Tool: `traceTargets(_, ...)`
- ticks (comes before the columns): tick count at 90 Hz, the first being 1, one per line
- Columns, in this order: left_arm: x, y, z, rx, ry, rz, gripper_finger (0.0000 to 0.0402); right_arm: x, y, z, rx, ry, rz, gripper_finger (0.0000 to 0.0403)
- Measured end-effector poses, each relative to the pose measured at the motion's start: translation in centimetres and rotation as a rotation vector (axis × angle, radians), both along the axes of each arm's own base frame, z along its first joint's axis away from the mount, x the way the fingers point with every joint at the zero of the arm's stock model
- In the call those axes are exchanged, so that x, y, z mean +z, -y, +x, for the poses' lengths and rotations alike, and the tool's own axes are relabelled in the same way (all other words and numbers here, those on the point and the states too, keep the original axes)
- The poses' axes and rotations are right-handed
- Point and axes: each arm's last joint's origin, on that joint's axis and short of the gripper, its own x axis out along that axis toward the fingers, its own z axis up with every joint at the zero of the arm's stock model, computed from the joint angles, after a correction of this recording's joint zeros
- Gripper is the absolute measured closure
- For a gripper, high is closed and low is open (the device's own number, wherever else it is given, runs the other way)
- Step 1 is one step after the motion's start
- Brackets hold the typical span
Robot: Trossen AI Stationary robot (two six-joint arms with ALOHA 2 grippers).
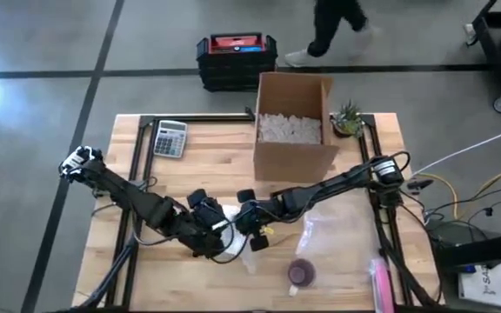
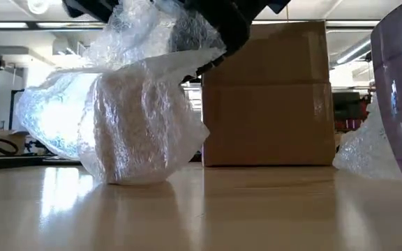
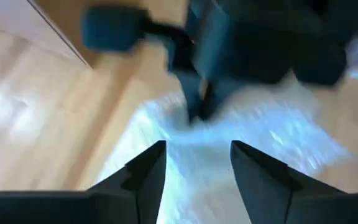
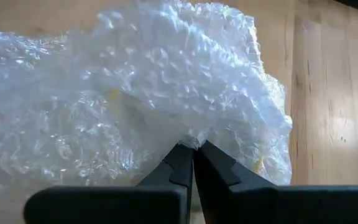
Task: Wrap mug
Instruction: Wrap the orange patterned mug with the left transparent bubble wrap
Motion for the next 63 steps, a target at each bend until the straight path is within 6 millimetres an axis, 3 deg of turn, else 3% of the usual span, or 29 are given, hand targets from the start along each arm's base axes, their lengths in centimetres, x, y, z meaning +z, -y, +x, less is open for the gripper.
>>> traceTargets(13,-3.0,0.2,0.3,-0.009,0.003,-0.015,0.0251,0.0,0.0,0.0,0.000,-0.001,0.000,0.0403)
traceTargets(36,-7.6,-2.1,1.4,0.041,0.089,-0.038,0.0309,0.5,0.0,-0.3,0.009,-0.001,-0.008,0.0403)
traceTargets(63,-8.4,-2.4,1.3,0.063,0.089,-0.064,0.0361,5.0,-0.1,-0.8,0.030,0.040,-0.007,0.0403)
